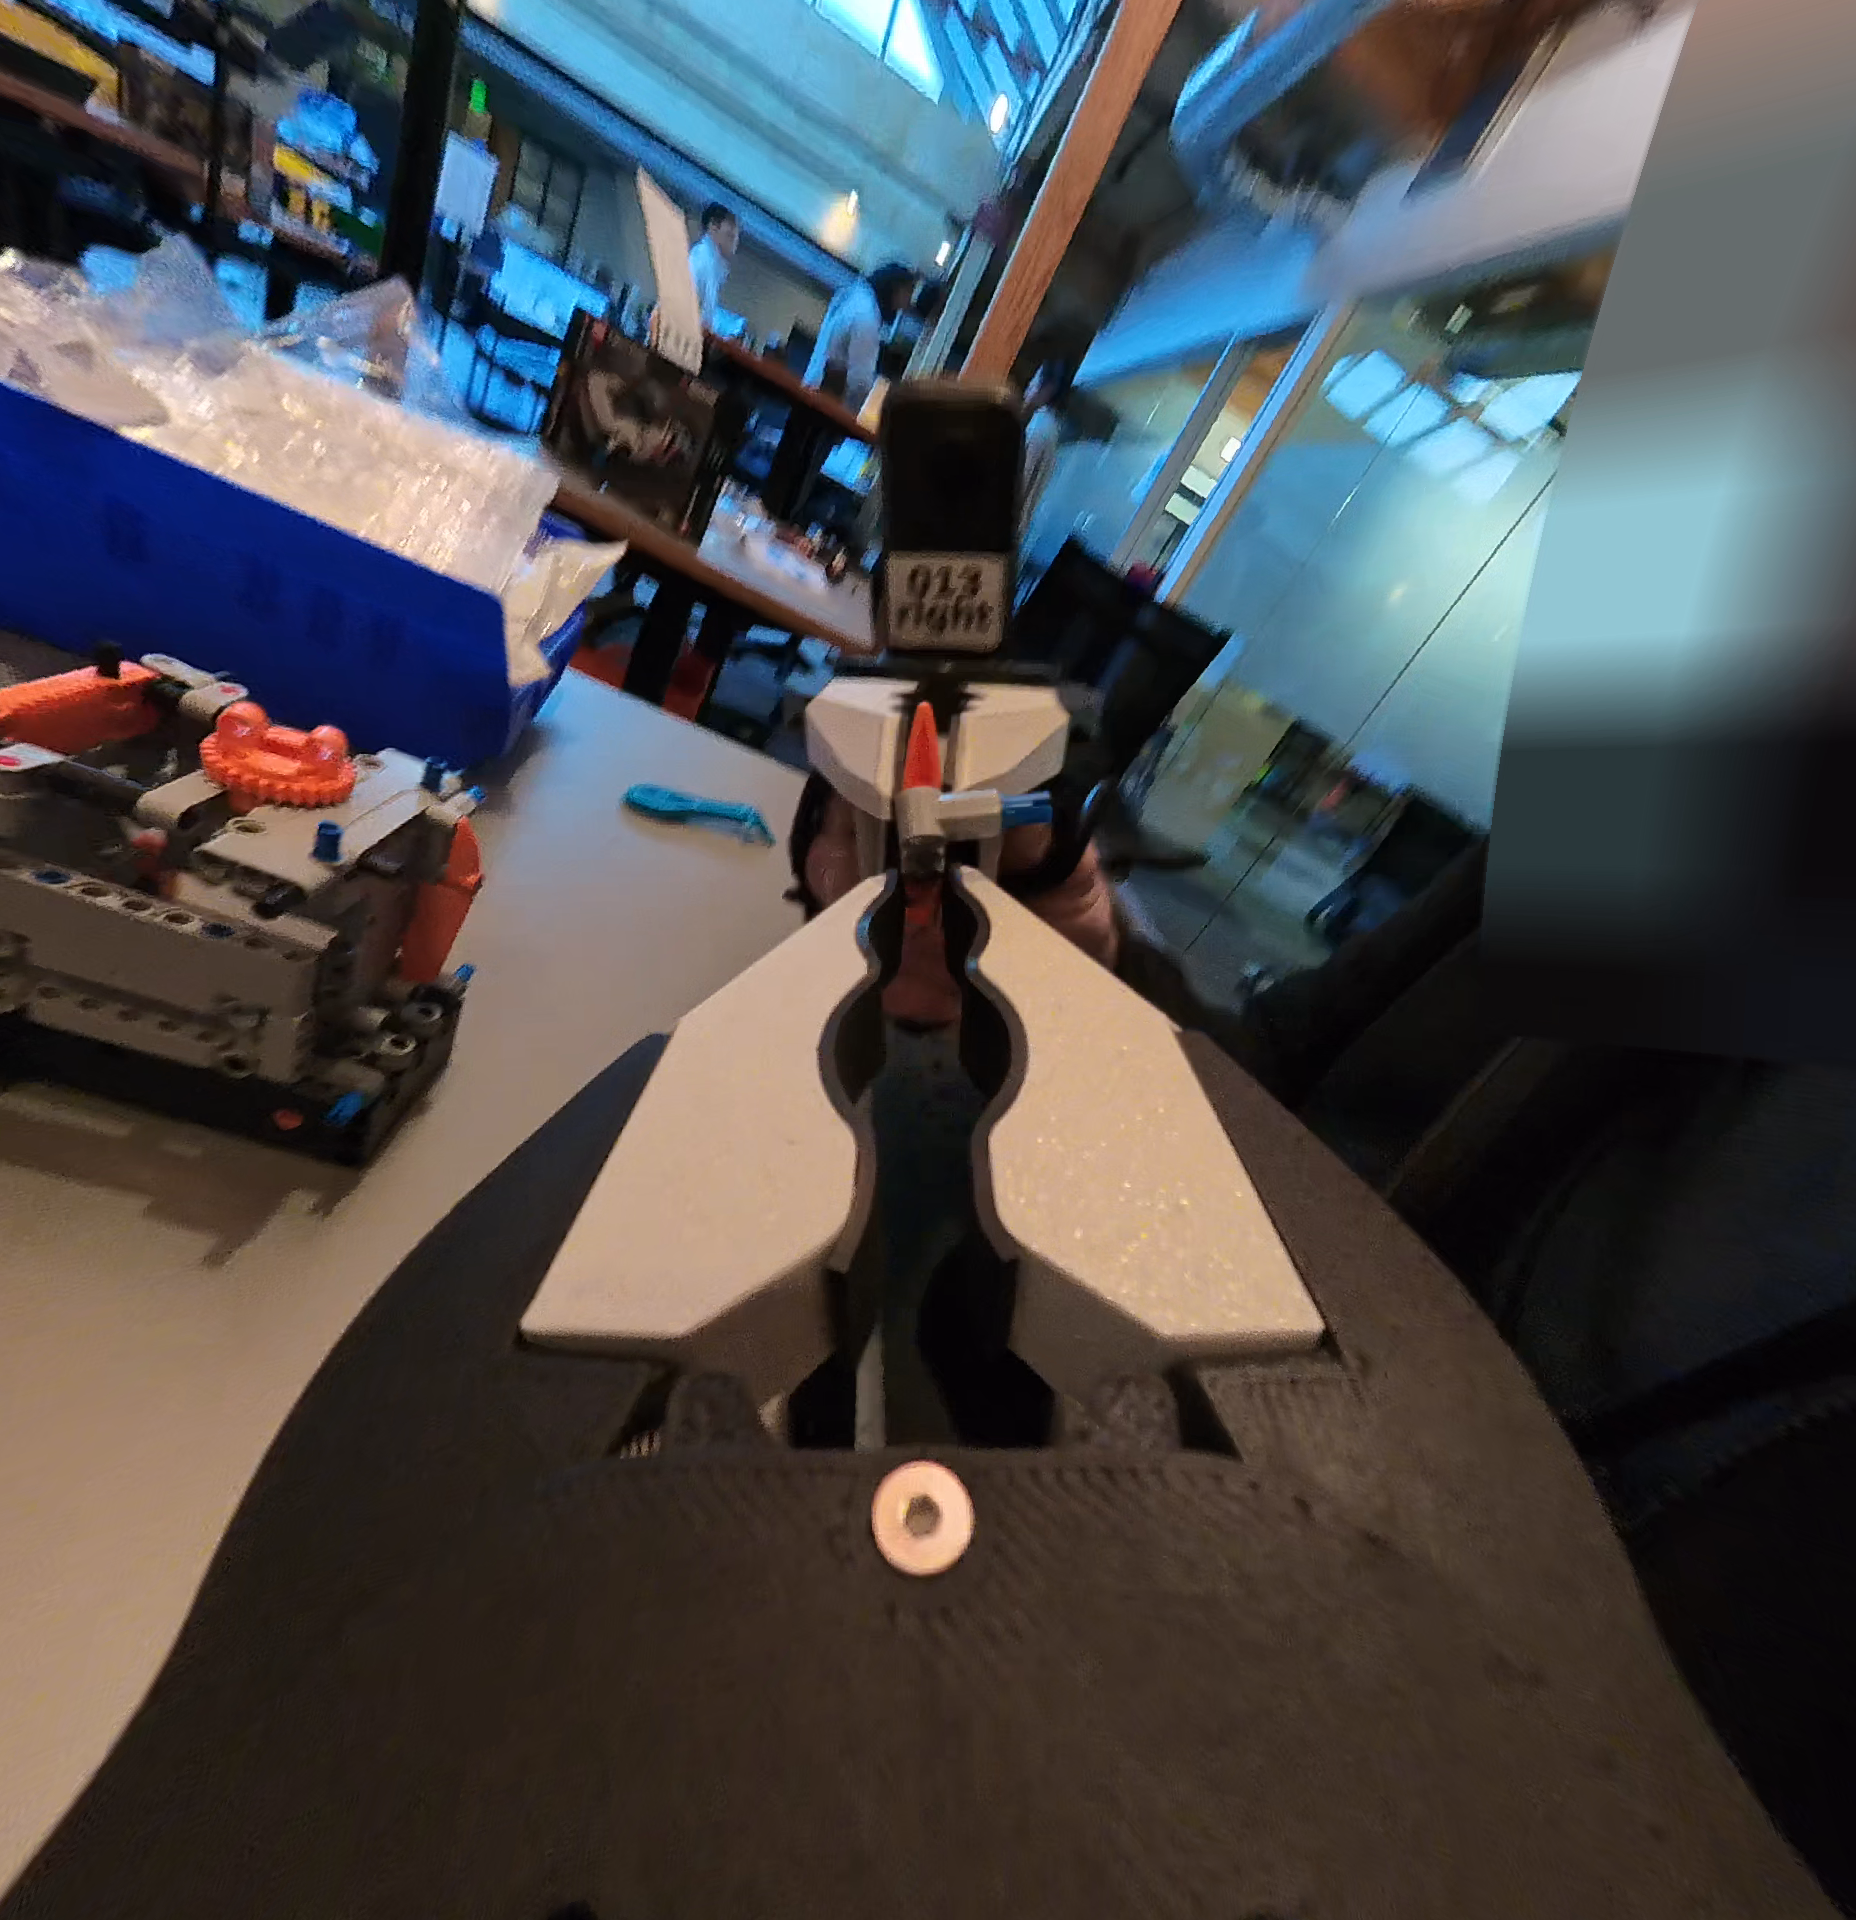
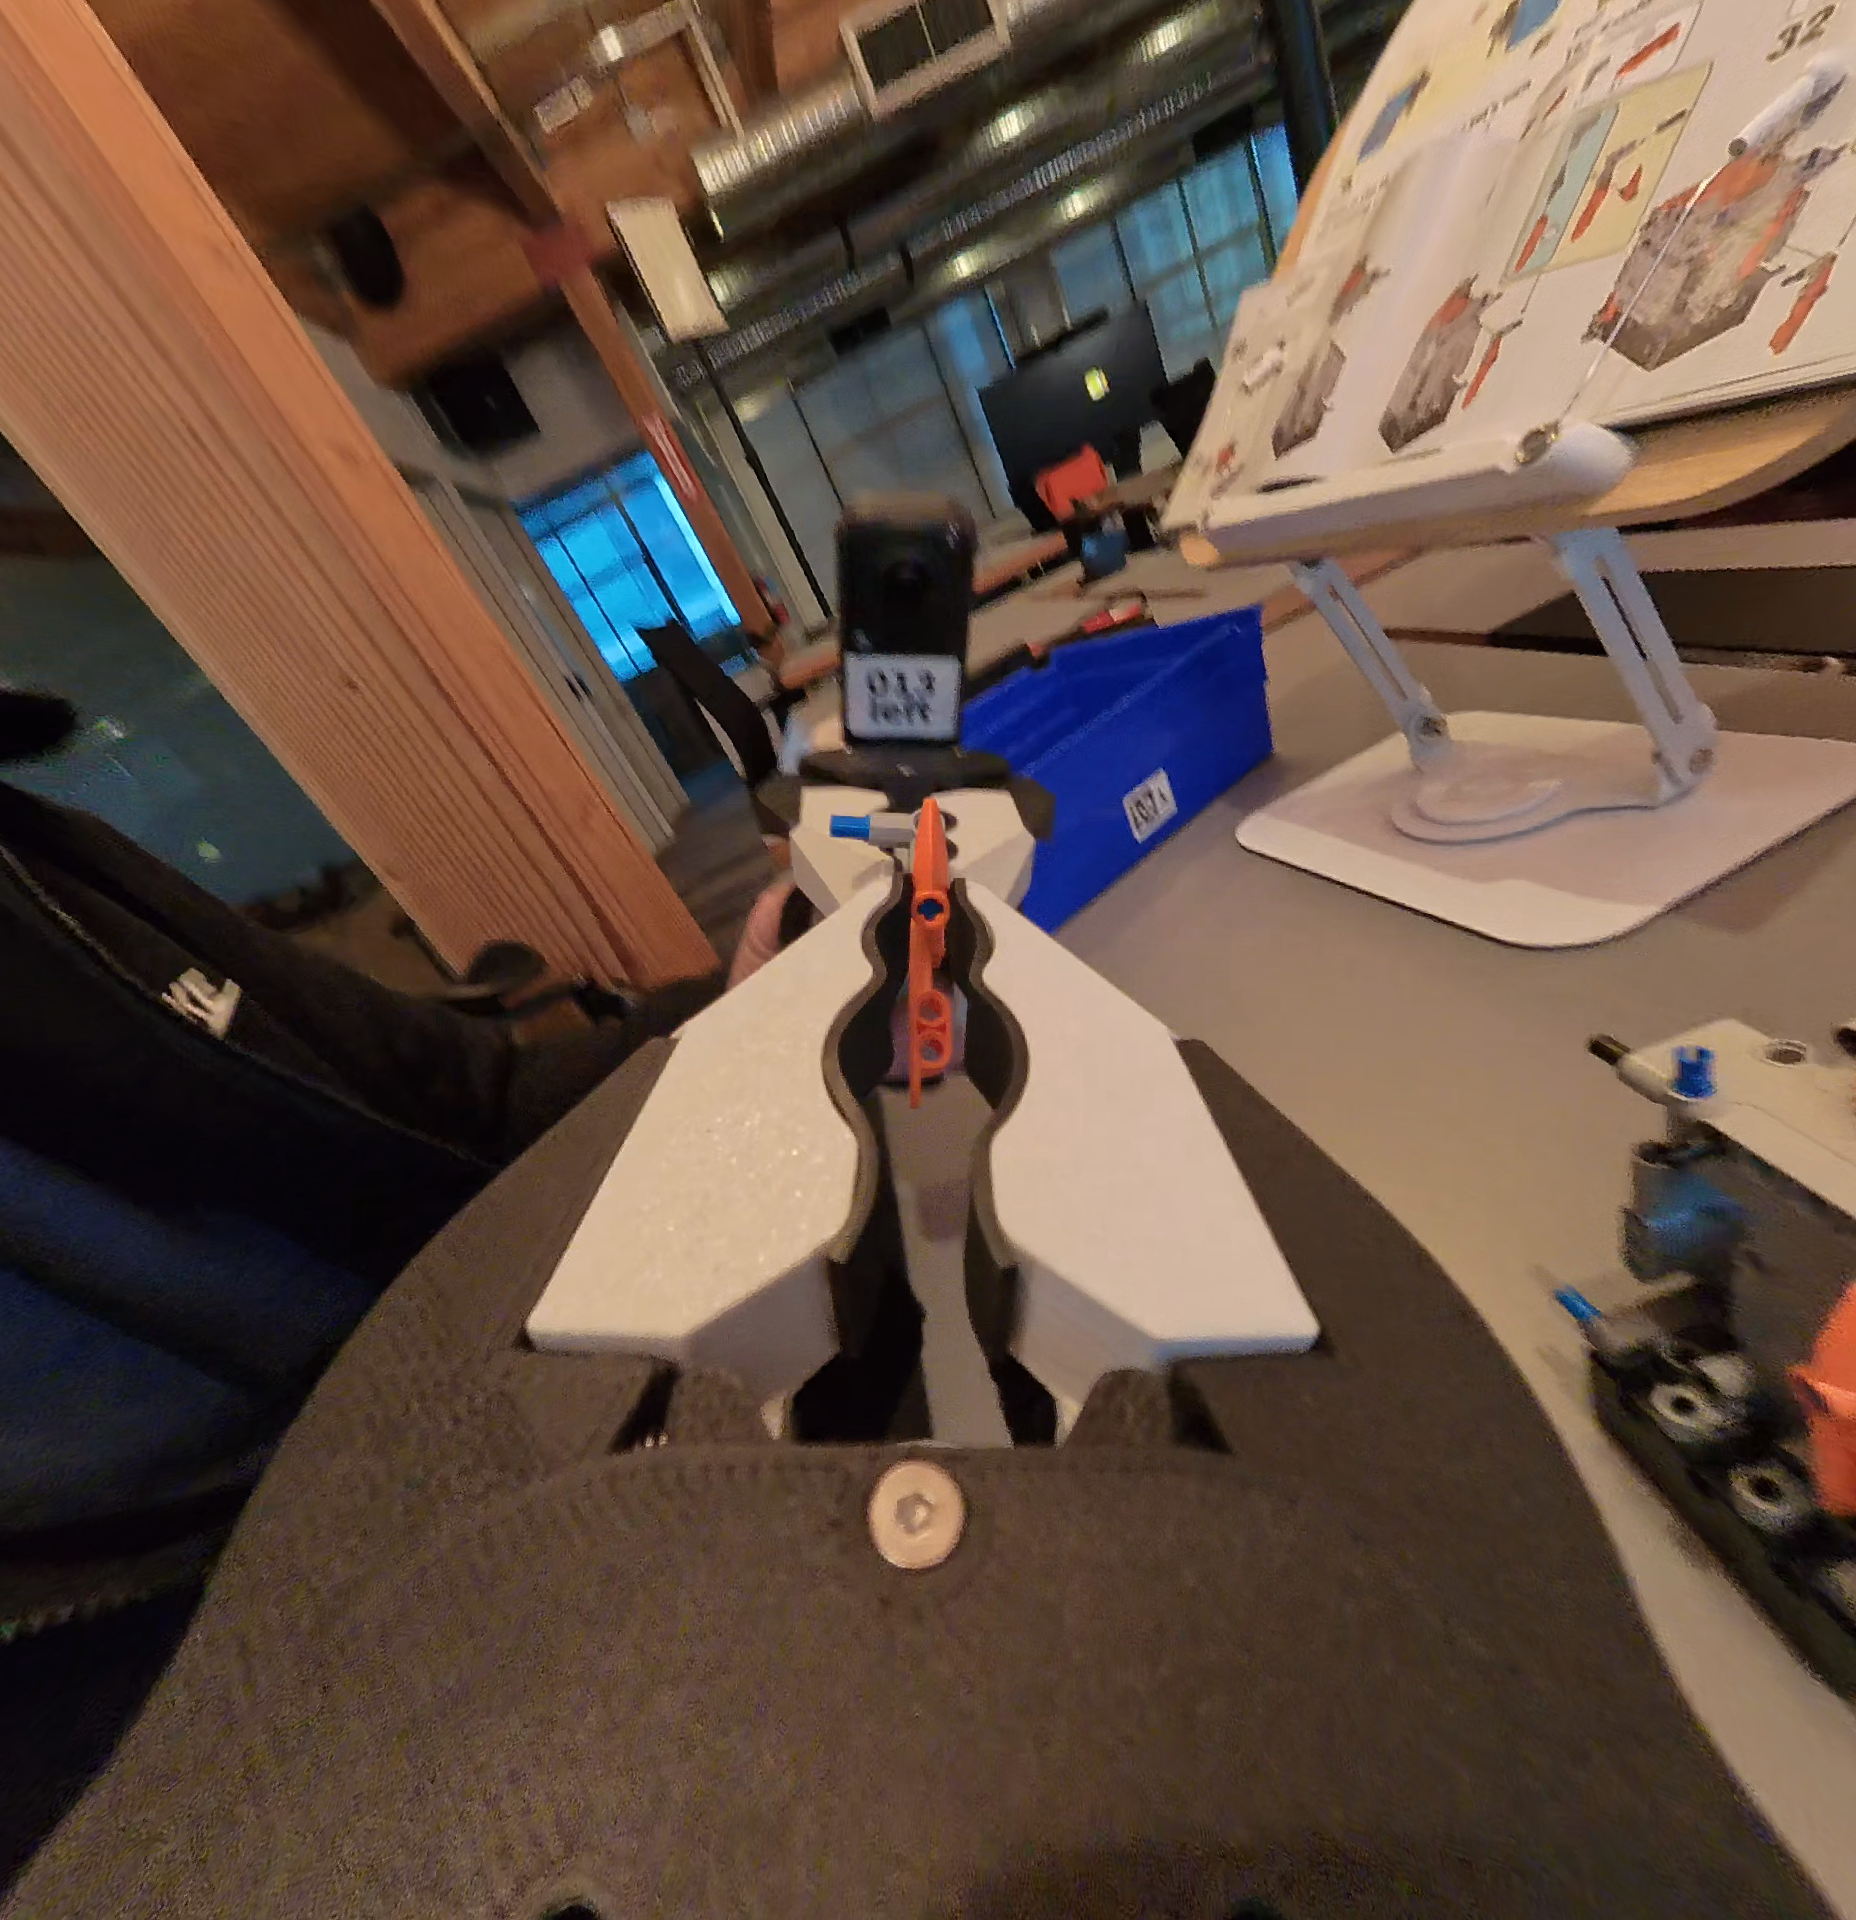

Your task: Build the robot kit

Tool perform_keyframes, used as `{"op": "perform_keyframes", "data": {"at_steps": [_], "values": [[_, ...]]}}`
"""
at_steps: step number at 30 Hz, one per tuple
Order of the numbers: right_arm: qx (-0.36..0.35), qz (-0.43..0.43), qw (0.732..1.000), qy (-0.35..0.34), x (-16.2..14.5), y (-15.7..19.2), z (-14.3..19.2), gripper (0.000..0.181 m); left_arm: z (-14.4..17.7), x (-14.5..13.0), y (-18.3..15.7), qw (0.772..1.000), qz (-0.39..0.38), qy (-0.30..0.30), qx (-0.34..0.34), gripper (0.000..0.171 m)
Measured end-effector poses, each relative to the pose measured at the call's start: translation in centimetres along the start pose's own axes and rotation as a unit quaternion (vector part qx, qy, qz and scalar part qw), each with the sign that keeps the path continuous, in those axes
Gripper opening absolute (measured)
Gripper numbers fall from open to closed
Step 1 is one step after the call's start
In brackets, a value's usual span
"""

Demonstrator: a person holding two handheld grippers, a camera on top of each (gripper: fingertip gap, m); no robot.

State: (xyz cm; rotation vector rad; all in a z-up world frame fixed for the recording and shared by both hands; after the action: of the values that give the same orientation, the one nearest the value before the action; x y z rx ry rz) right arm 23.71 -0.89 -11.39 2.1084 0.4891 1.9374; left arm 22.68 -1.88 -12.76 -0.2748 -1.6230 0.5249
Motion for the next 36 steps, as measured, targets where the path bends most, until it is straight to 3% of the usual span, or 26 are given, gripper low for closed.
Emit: {"op": "perform_keyframes", "data": {"at_steps": [6,18,36], "values": [[-0.015,0.057,0.989,0.133,-1.9,-0.3,0.3,0.004,0.1,-2.0,0.8,0.988,-0.057,0.128,0.057,0.005],[0.044,0.076,0.967,0.240,-4.3,-0.3,0.7,0.004,-0.1,-4.5,1.1,0.965,-0.109,0.225,0.074,0.004],[0.110,0.095,0.952,0.270,-5.9,0.7,0.8,0.004,-0.4,-5.9,0.1,0.963,-0.103,0.248,0.024,0.003]]}}
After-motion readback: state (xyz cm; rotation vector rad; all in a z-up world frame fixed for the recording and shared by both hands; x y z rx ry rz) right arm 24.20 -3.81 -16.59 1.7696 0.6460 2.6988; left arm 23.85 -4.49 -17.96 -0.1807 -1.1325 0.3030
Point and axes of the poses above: each gripper's, where its closed fingertips meet, z back along the fingers, x out of its top, y = z × x across the jaws, the point moved 1 cm from there along z, back along the fingers, and after that the axes turned 2 degrees about z, right-handed, at the moved point
